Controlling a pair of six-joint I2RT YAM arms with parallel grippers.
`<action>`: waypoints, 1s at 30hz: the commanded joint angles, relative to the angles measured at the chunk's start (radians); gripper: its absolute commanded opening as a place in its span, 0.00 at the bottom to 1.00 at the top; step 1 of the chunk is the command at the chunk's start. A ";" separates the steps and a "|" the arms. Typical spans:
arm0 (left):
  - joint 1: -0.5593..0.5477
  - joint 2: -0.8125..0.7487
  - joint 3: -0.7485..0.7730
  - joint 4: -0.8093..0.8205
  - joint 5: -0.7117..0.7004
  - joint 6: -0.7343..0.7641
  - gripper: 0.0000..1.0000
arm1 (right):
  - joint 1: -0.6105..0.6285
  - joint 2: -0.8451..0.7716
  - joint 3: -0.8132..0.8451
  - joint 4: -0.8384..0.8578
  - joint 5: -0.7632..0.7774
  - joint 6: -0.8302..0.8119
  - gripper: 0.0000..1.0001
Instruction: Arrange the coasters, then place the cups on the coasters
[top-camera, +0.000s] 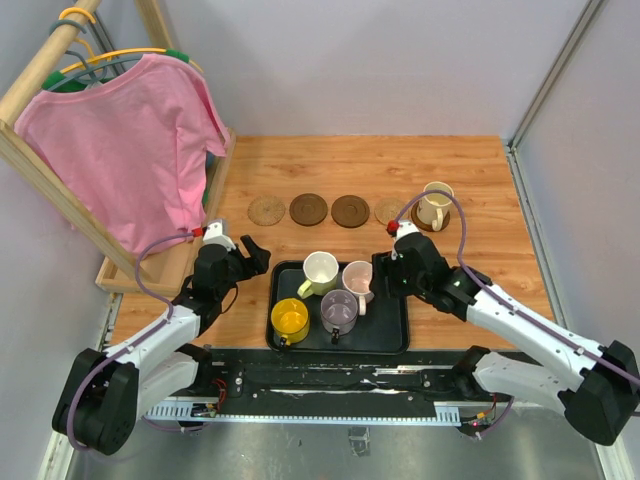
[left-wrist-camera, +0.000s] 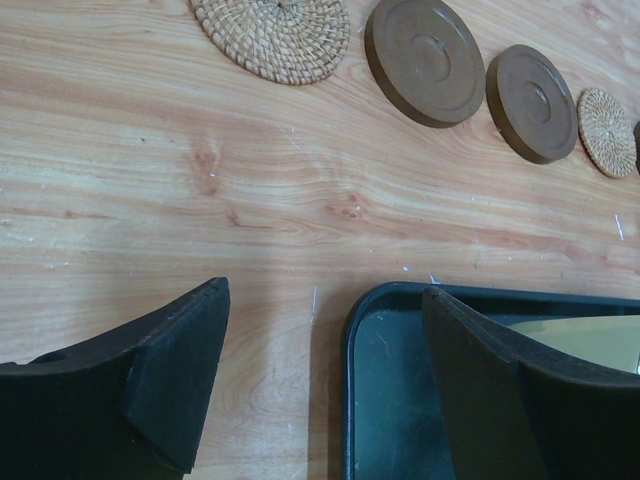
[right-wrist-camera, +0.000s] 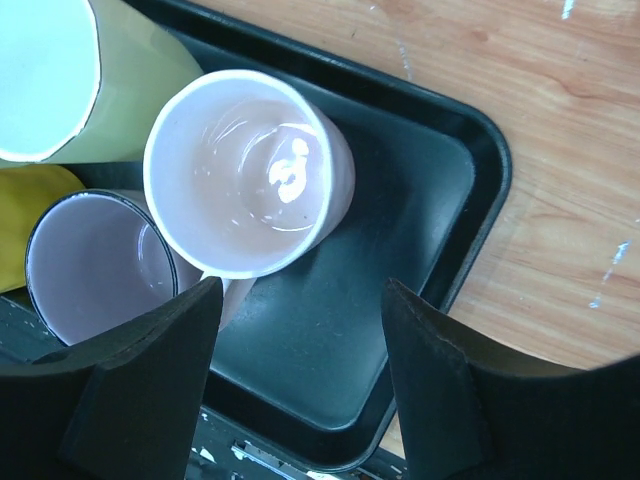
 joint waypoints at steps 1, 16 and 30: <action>-0.004 -0.017 0.007 0.016 0.006 -0.001 0.81 | 0.052 0.040 0.002 0.028 -0.009 0.023 0.65; -0.004 -0.021 -0.007 0.022 0.006 -0.009 0.81 | 0.122 0.099 -0.007 0.020 -0.034 0.038 0.65; -0.004 -0.026 -0.008 0.022 0.008 -0.009 0.81 | 0.160 0.197 -0.012 0.044 -0.024 0.038 0.64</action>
